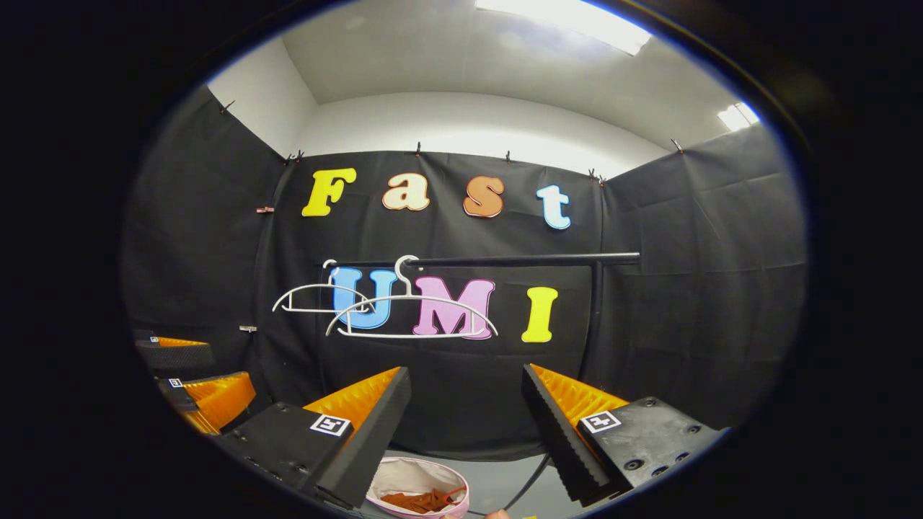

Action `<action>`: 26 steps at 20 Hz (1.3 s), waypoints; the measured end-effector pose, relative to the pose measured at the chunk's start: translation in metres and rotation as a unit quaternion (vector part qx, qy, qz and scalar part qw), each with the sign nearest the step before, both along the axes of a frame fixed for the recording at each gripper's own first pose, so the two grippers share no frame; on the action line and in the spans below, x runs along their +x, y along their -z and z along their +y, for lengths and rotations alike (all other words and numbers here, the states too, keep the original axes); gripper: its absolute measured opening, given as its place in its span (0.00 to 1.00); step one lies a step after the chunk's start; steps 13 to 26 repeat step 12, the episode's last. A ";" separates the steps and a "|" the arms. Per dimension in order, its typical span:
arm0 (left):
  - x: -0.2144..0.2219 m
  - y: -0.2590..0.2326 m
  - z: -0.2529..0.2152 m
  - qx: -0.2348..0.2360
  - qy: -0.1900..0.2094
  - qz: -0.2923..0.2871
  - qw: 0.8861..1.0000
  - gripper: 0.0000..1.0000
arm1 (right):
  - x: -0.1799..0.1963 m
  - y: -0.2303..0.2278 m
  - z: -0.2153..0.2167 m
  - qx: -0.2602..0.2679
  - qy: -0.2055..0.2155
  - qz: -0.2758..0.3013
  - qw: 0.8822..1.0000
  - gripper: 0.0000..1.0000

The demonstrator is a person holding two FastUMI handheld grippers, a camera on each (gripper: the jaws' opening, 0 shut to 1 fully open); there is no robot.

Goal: Grasp the clothes on the hanger with both hands and then place them into the laundry hamper below.

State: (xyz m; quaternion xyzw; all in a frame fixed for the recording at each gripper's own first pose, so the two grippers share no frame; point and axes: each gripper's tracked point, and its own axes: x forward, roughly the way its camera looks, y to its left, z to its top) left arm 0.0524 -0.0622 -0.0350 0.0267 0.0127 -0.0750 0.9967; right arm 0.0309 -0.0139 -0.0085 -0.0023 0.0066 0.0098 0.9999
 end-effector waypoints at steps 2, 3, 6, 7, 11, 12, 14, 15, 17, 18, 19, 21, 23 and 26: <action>0.001 0.000 0.001 -0.002 -0.001 0.000 1.000 0.98 | 0.000 0.001 -0.001 0.000 0.001 0.001 1.000 0.99; 0.000 0.001 0.002 -0.002 -0.001 0.000 1.000 0.98 | -0.001 0.002 -0.001 0.000 0.002 0.002 1.000 0.99; 0.001 0.002 0.002 -0.004 0.000 0.002 1.000 0.98 | -0.002 0.003 -0.003 0.000 0.005 0.003 1.000 0.99; 0.000 0.004 0.003 -0.005 -0.001 0.003 1.000 0.98 | -0.001 0.004 -0.002 0.000 0.006 0.004 1.000 0.99; -0.001 0.004 0.005 -0.007 0.001 0.004 1.000 0.98 | -0.002 0.004 -0.001 -0.001 0.007 0.004 1.000 0.99; -0.002 0.004 0.007 -0.007 0.001 0.003 1.000 0.98 | -0.003 0.003 -0.001 -0.001 0.007 0.004 1.000 0.99; -0.002 0.004 0.007 -0.007 0.001 0.003 1.000 0.98 | -0.003 0.003 -0.001 -0.001 0.007 0.004 1.000 0.99; -0.002 0.004 0.007 -0.007 0.001 0.003 1.000 0.98 | -0.003 0.003 -0.001 -0.001 0.007 0.004 1.000 0.99; -0.002 0.004 0.007 -0.007 0.001 0.003 1.000 0.98 | -0.003 0.003 -0.001 -0.001 0.007 0.004 1.000 0.99; -0.002 0.004 0.007 -0.007 0.001 0.003 1.000 0.98 | -0.003 0.003 -0.001 -0.001 0.007 0.004 1.000 0.99; -0.002 0.004 0.007 -0.007 0.001 0.003 1.000 0.98 | -0.003 0.003 -0.001 -0.001 0.007 0.004 1.000 0.99; -0.002 0.004 0.007 -0.007 0.001 0.003 1.000 0.98 | -0.003 0.003 -0.001 -0.001 0.007 0.004 1.000 0.99; -0.002 0.004 0.007 -0.007 0.001 0.003 1.000 0.98 | -0.003 0.003 -0.001 -0.001 0.007 0.004 1.000 0.99; -0.002 0.004 0.007 -0.007 0.001 0.003 1.000 0.98 | -0.003 0.003 -0.001 -0.001 0.007 0.004 1.000 0.99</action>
